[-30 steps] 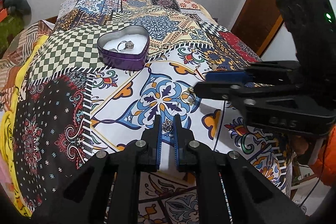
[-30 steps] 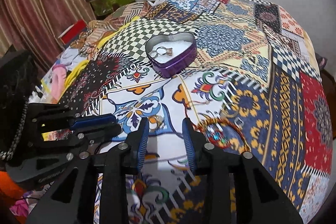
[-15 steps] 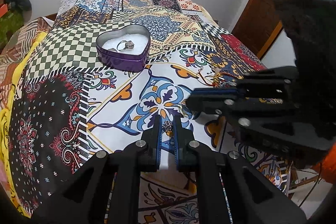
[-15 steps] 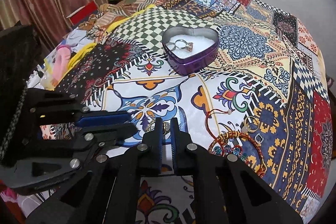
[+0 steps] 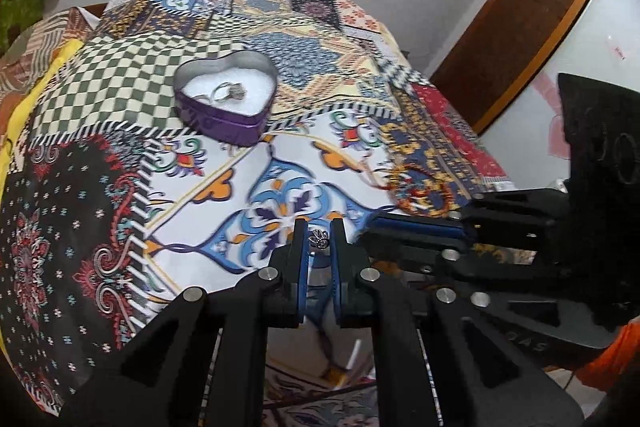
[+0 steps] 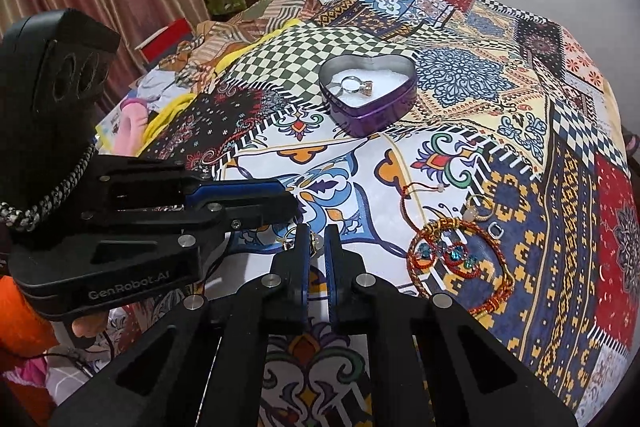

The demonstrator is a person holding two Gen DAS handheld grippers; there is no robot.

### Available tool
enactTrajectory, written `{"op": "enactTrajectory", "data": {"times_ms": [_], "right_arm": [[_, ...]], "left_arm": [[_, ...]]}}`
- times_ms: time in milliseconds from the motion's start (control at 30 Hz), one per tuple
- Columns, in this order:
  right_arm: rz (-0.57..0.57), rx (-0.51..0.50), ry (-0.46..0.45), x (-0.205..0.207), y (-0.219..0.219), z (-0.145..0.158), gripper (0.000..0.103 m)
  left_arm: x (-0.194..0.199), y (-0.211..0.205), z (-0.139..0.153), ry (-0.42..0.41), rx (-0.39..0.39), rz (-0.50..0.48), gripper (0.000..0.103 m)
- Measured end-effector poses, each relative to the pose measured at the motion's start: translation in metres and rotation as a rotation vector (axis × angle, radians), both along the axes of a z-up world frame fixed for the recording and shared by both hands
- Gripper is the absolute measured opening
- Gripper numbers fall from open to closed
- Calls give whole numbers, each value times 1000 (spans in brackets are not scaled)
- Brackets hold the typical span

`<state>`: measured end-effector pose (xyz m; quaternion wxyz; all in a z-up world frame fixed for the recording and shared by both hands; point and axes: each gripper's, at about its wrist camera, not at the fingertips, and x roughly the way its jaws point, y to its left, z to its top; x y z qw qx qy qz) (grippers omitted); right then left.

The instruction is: Organize jewelry

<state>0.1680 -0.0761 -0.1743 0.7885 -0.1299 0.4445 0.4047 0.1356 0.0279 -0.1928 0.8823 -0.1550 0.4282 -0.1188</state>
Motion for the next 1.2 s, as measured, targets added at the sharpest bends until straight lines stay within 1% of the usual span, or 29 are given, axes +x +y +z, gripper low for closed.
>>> {"op": "enactTrajectory", "data": {"times_ms": [133,300,433,567,700,900,1200], "right_arm": [[-36,39,25,6,-7,3,6],[-73,77,30,11,-20,11,6],[-100,89,27,14,-29,12,6],[-123,74,9,16,-34,12,6],[-140,64,-3,20,-34,14,6],[-153,66,-59,29,-24,28,6],[-161,78,-107,56,0,46,6]], "left_arm": [[-2,-12,8,-19,53,-11,8],[-1,-18,7,-10,88,-15,8],[-3,-21,7,-7,100,-15,8],[-6,-22,17,-41,141,-7,8],[-4,-15,31,-80,160,14,8],[7,3,51,-138,193,65,8],[32,33,68,-196,248,133,9]]}}
